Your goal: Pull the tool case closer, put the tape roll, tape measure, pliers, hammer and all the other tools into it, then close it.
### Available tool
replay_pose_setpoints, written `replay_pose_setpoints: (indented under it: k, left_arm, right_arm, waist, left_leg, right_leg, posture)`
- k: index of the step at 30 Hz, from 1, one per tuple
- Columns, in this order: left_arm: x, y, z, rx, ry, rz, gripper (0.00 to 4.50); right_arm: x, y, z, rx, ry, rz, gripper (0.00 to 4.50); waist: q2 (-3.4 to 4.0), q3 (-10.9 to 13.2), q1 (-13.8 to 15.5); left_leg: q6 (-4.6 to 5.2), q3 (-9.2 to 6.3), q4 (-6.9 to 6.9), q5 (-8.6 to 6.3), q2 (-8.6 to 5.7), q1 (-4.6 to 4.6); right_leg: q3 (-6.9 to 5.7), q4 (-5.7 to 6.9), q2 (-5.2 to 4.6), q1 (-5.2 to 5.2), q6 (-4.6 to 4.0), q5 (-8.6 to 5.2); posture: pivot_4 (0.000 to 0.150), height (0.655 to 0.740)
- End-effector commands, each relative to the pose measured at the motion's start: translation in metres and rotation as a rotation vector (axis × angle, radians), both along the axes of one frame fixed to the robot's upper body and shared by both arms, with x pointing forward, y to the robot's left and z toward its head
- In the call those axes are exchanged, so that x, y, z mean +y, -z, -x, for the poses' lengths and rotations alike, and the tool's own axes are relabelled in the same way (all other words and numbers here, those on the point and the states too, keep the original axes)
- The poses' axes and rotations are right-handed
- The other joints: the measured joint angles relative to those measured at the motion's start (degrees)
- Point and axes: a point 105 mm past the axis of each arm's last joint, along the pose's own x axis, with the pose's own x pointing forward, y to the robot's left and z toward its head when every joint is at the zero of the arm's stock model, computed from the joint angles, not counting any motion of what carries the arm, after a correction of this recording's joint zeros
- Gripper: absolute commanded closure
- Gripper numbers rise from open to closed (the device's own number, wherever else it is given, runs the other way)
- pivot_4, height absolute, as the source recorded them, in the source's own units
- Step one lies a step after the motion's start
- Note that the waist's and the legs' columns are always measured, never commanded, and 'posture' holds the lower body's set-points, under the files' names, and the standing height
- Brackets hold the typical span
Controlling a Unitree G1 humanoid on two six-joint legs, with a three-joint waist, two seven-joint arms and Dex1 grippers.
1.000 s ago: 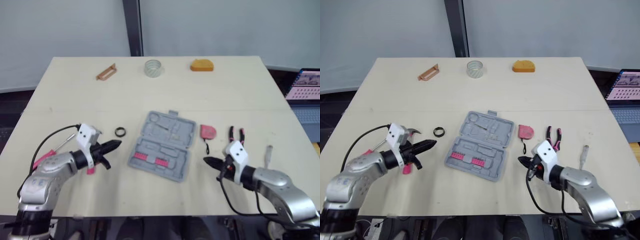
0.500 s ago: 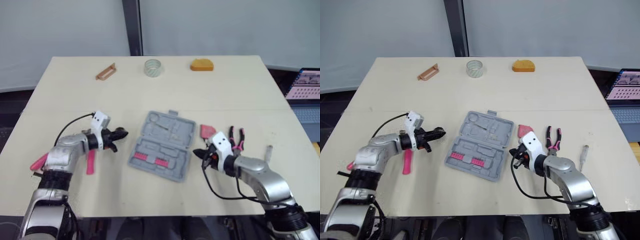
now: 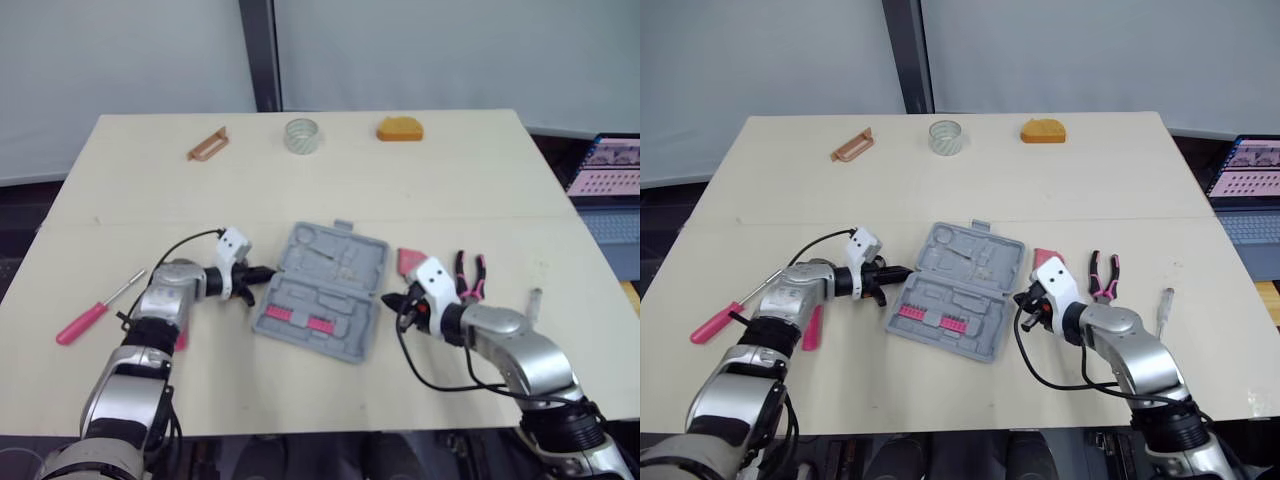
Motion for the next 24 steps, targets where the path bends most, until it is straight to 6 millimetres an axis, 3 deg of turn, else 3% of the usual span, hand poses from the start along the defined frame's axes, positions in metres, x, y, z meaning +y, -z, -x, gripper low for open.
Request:
replay_pose_setpoints:
  k: [1,13,24]
  left_arm:
    - [-0.004,-0.008,-0.005,-0.04,0.017,0.0,4.46]
    - [-0.014,-0.007,-0.008,-0.045,0.049,0.002,4.46]
    - [-0.016,-0.001,0.013,-0.013,0.119,0.015,4.46]
  right_arm:
    - [0.006,0.0,-0.003,-0.013,-0.017,0.003,4.5]
    - [0.011,0.016,-0.013,0.001,-0.038,0.027,4.5]
    - [0.015,0.019,-0.004,0.009,-0.102,0.026,4.5]
  waist:
    - [0.0,0.0,0.0]
    - [0.0,0.0,-0.27]
    - [0.0,0.0,-1.14]
  left_leg:
    - [0.0,0.0,0.0,0.0,0.0,0.0]
    - [0.0,0.07,0.04,0.0,-0.01,0.0]
    - [0.0,0.06,0.02,0.0,0.0,0.0]
  right_leg:
    - [-0.02,0.0,-0.01,0.0,0.0,0.0]
    - [-0.32,0.08,-0.15,-0.02,0.0,0.0]
    - [-0.59,0.11,-0.23,-0.02,0.0,0.0]
  posture:
    - [0.15,0.74]
    - [0.15,0.74]
    - [0.15,0.74]
